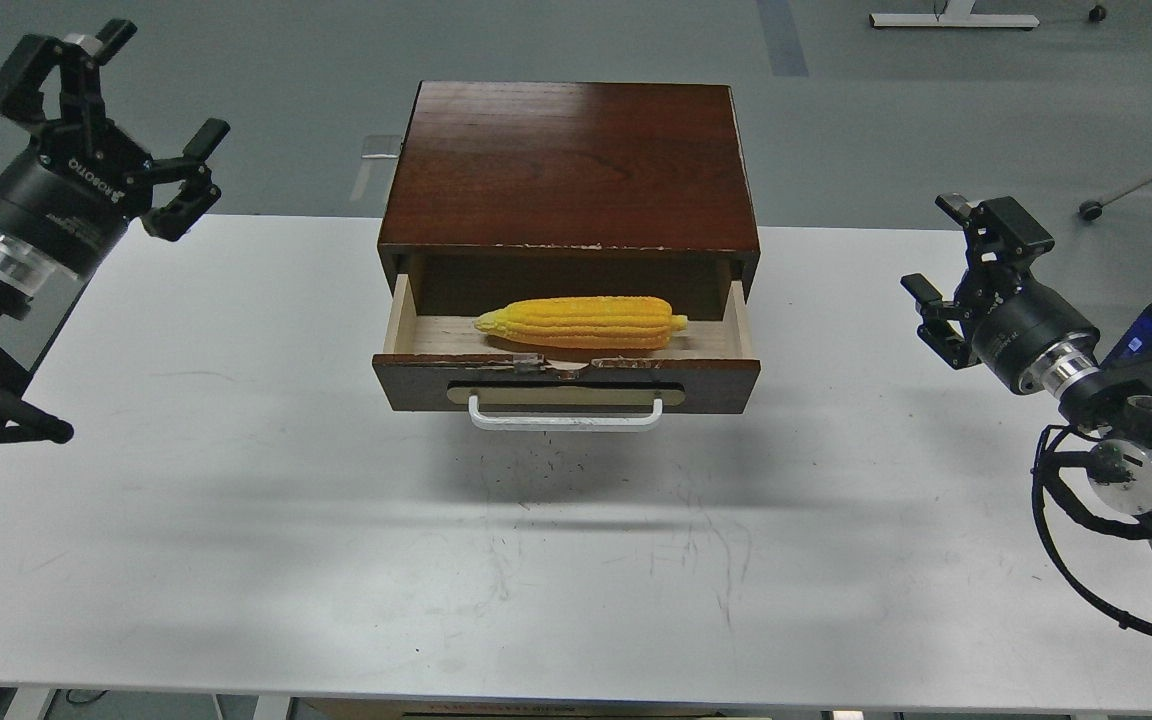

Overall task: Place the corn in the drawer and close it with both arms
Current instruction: 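Bring the left gripper to the front of the open drawer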

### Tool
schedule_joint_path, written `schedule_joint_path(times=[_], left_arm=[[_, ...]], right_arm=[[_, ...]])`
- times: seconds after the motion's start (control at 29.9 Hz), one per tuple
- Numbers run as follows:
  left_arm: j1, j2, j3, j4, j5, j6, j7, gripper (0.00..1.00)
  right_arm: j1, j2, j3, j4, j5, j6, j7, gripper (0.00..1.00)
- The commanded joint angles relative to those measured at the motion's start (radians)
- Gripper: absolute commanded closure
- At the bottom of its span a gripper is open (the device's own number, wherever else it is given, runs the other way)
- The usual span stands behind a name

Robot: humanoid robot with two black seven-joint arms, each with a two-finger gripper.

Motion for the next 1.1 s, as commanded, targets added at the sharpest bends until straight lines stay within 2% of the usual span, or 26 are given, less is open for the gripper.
schedule_joint_path(times=[0.0,0.07,0.2,0.27,0.33,0.43,0.47,0.53,0.6,0.7,0.77,0.8,1.07], left_arm=[[-0.014,0.006,-0.003,-0.145,0.193,0.0,-0.007,0.0],[-0.02,-0.01,-0.004,-0.258,0.408,0.0,-0.024,0.0],[-0.02,-0.079,0.0,-0.381,0.746,0.0,-0.027,0.02],[-0.02,-0.108,0.002,-0.403,0.862,0.0,-0.027,0.03],[-0.02,-0.171,0.013,-0.421,1.071,0.0,-0.027,0.07],[-0.007,-0.224,0.028,-0.421,1.215,0.0,-0.027,0.14],[-0.005,-0.234,0.036,-0.421,1.235,0.0,-0.027,0.18],[-0.003,-0.244,0.106,-0.418,1.281,0.0,-0.027,0.47],[-0.003,-0.244,0.166,-0.418,1.29,0.0,-0.024,0.65],[0.007,-0.243,0.227,-0.417,1.295,0.019,-0.021,0.71],[0.016,-0.241,0.251,-0.412,1.31,0.041,-0.021,0.86],[0.024,-0.24,0.254,-0.412,1.328,0.046,-0.021,1.0],[0.084,-0.248,0.252,-0.351,1.353,0.084,0.002,1.0]], right_arm=[[-0.002,0.005,0.0,-0.008,0.001,0.002,0.0,0.02],[-0.012,0.008,-0.002,-0.008,-0.001,0.002,0.0,0.02],[-0.018,0.008,-0.009,-0.01,-0.001,0.002,0.0,0.02],[-0.022,0.008,-0.009,-0.01,-0.003,0.002,0.0,0.02],[-0.03,0.008,-0.014,-0.01,-0.004,0.003,0.0,0.02],[-0.03,0.007,-0.017,-0.01,-0.004,0.003,0.0,0.02],[-0.03,0.008,-0.017,-0.01,-0.004,0.003,0.0,0.02],[-0.03,0.008,-0.017,-0.01,-0.004,0.002,0.0,0.02],[-0.03,0.007,-0.017,-0.008,-0.004,0.003,0.0,0.02],[-0.03,0.008,-0.017,-0.008,-0.006,0.003,0.0,0.02],[-0.03,0.008,-0.017,-0.008,-0.006,0.003,0.0,0.02],[-0.032,0.007,-0.017,-0.008,-0.006,0.003,0.0,0.02],[-0.042,0.007,-0.019,-0.008,-0.006,0.002,0.0,0.02]])
